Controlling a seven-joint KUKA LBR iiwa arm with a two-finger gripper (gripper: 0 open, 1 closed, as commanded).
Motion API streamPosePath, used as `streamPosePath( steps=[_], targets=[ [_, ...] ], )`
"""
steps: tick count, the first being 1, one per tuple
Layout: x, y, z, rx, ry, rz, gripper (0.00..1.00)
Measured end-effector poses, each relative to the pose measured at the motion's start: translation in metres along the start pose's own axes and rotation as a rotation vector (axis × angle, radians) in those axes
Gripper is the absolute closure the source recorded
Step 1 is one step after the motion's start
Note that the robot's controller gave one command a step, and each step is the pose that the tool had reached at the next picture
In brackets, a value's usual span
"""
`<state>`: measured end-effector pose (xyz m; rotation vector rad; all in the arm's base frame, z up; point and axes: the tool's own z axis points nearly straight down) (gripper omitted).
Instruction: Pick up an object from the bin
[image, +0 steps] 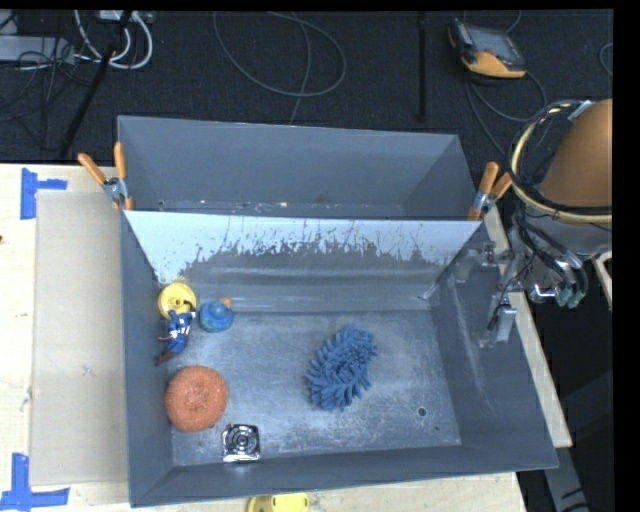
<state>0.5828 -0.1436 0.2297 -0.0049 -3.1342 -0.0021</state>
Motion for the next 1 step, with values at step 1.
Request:
streamPosePath(
  steps=[1],
  targets=[
    [-0.0013, 0.001, -0.0051, 0.001, -0.008, -0.004, 0.0]
  ],
)
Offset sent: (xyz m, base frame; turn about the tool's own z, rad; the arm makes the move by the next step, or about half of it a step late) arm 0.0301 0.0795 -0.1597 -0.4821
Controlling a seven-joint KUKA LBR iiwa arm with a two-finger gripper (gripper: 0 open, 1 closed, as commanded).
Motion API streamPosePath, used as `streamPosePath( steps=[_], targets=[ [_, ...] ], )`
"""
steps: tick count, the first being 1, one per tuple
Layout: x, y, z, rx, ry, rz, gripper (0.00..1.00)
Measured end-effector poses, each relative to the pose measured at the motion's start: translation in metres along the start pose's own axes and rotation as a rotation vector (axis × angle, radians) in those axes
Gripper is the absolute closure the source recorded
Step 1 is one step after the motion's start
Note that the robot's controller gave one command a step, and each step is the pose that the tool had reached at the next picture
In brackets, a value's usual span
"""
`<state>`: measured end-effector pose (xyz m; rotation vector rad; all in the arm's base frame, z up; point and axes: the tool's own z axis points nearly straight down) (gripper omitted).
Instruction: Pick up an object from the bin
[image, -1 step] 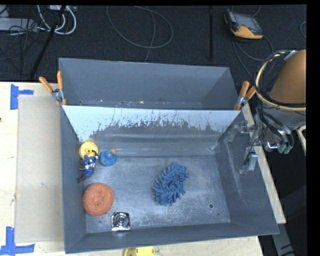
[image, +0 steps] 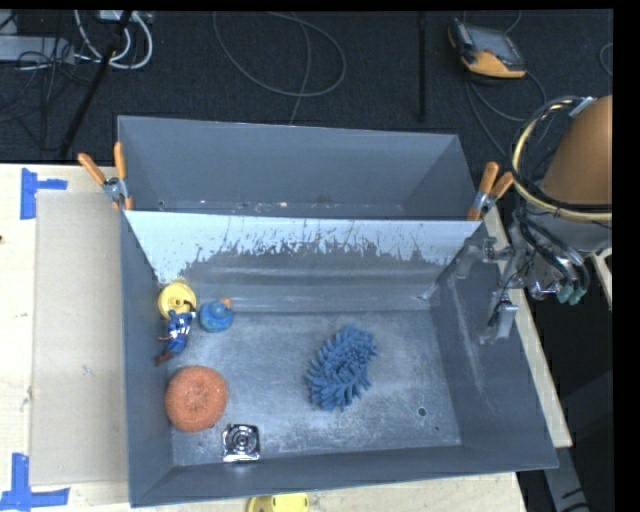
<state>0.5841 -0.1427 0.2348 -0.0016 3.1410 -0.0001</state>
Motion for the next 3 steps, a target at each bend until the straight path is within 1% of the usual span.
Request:
streamPosePath(
  steps=[1, 2, 3],
  targets=[
    [-0.011, 0.028, 0.059, 0.0, -0.001, -0.171, 0.0],
    [-0.025, 0.094, 0.073, 0.0, -0.002, -0.633, 0.0],
    [-0.032, 0.09, 0.11, -0.003, 0.002, -0.614, 0.0]
  ],
)
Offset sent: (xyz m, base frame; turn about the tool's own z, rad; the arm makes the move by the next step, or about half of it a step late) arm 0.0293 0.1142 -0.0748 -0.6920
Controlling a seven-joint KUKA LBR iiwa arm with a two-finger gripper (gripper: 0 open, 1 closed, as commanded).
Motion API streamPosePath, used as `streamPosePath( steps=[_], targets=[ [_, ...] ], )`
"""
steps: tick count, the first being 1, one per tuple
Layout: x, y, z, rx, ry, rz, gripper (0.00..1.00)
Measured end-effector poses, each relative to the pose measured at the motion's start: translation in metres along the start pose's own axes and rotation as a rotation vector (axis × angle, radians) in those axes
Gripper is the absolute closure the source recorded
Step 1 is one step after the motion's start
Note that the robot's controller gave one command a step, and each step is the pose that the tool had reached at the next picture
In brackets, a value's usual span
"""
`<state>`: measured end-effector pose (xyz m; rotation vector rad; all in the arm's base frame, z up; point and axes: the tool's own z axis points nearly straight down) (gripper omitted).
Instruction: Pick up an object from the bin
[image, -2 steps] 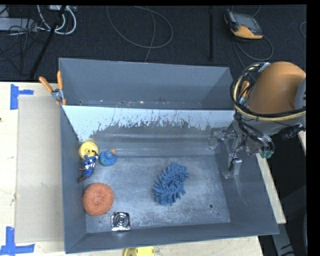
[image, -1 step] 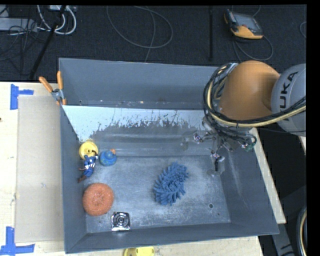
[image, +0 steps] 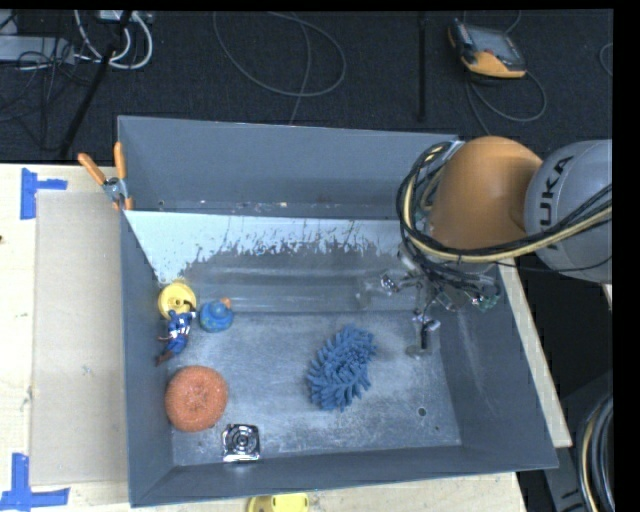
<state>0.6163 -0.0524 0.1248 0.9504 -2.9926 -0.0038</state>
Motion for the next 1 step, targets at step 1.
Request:
streamPosePath(
  steps=[1],
  targets=[
    [-0.0154, 0.0508, 0.0482, 0.002, -0.001, -0.349, 0.0]
  ],
)
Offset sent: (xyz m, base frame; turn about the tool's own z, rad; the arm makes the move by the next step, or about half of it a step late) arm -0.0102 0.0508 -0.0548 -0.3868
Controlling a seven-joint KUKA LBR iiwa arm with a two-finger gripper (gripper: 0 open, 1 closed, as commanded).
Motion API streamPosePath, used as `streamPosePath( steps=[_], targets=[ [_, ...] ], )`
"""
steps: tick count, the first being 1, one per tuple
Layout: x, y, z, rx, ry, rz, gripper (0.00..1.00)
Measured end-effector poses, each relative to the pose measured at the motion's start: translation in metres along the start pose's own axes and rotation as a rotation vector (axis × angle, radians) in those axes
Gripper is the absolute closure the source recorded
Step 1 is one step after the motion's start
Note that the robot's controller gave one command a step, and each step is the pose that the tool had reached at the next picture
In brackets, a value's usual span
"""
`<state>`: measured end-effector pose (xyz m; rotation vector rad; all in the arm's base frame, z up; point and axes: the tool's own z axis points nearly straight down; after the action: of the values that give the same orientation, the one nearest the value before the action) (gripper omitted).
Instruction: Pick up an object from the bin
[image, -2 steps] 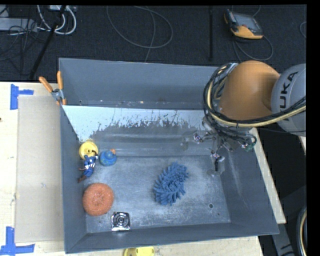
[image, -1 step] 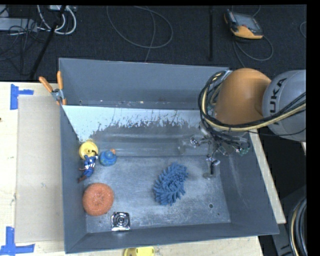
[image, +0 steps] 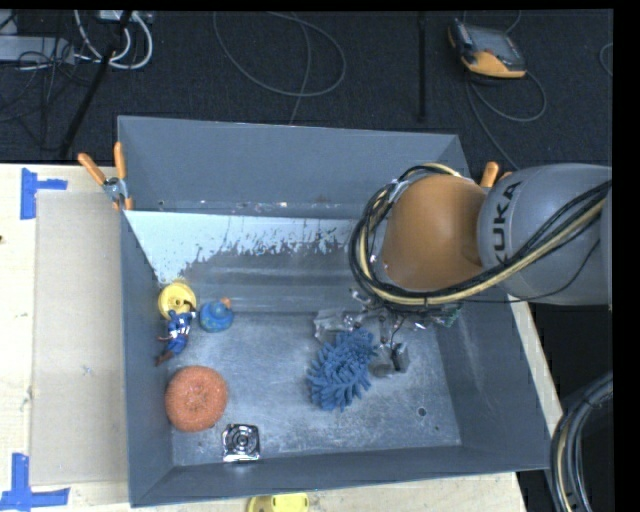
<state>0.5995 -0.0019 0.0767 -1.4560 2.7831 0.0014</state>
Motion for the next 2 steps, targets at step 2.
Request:
streamPosePath(
  steps=[2],
  targets=[
    [-0.0059, -0.0026, 0.0089, -0.001, -0.001, -0.035, 1.0]
  ],
)
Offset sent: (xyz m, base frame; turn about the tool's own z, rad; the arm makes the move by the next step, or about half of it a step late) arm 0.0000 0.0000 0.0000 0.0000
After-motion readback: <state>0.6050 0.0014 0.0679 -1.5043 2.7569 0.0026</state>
